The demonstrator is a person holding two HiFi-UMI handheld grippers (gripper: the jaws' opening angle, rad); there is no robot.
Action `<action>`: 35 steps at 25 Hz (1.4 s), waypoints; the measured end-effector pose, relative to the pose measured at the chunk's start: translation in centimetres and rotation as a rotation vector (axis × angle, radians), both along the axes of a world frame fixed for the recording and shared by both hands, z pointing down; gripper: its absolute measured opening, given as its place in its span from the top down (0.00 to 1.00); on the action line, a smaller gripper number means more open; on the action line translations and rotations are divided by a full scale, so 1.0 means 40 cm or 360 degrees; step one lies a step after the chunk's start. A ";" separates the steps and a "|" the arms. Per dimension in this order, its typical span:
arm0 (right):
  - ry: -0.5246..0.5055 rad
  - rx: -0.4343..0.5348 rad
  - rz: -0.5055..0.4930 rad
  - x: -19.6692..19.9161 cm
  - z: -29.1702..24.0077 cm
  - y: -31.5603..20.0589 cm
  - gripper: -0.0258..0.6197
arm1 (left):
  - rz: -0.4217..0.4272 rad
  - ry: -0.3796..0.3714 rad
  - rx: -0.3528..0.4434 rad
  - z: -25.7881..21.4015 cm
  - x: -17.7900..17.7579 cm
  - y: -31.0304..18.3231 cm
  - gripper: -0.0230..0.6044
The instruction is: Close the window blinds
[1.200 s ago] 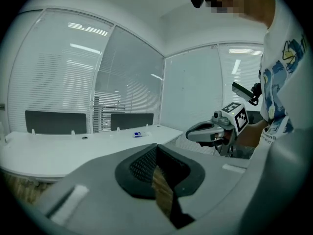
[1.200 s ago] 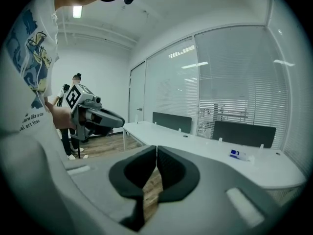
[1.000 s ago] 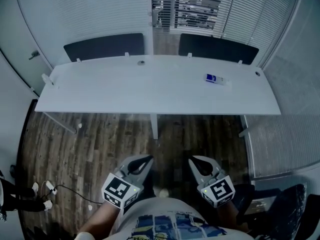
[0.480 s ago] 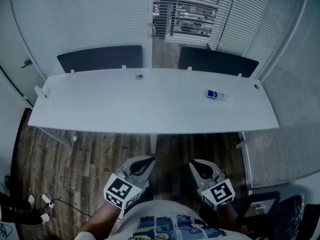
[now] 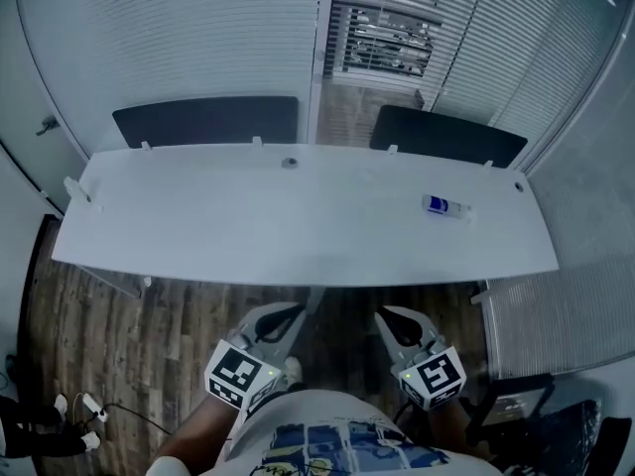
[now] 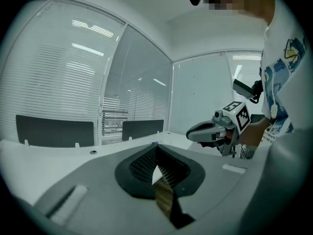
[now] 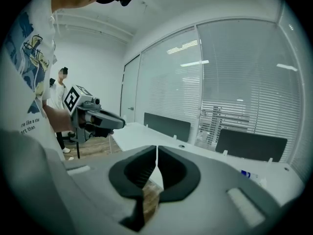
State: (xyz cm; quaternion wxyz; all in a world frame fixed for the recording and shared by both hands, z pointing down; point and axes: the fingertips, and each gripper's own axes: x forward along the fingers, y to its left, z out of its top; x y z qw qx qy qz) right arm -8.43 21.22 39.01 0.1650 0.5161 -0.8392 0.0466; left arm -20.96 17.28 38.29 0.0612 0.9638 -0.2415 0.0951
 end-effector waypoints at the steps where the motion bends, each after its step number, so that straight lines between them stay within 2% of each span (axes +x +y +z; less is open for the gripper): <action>1: 0.0006 0.0002 0.0002 -0.009 -0.002 -0.014 0.95 | 0.0003 0.0002 0.0010 0.000 -0.009 -0.013 0.95; 10: 0.0056 -0.0015 0.0006 -0.068 -0.002 -0.120 0.94 | -0.0008 0.0040 0.0010 0.012 -0.071 -0.120 0.96; 16: 0.0058 -0.0008 -0.0006 -0.082 -0.003 -0.181 0.94 | -0.0011 0.0043 0.0016 0.013 -0.077 -0.177 0.95; 22: 0.0054 -0.0011 -0.0016 -0.064 0.003 -0.237 0.94 | -0.0024 0.0035 0.0023 0.010 -0.060 -0.234 0.96; 28: 0.0029 0.0014 -0.0055 -0.012 0.002 -0.348 0.94 | -0.0036 0.0011 0.0048 0.006 0.002 -0.334 0.96; 35: 0.0046 0.0012 -0.0045 0.013 0.009 -0.376 0.94 | -0.0045 -0.0005 0.0074 0.008 0.030 -0.371 0.95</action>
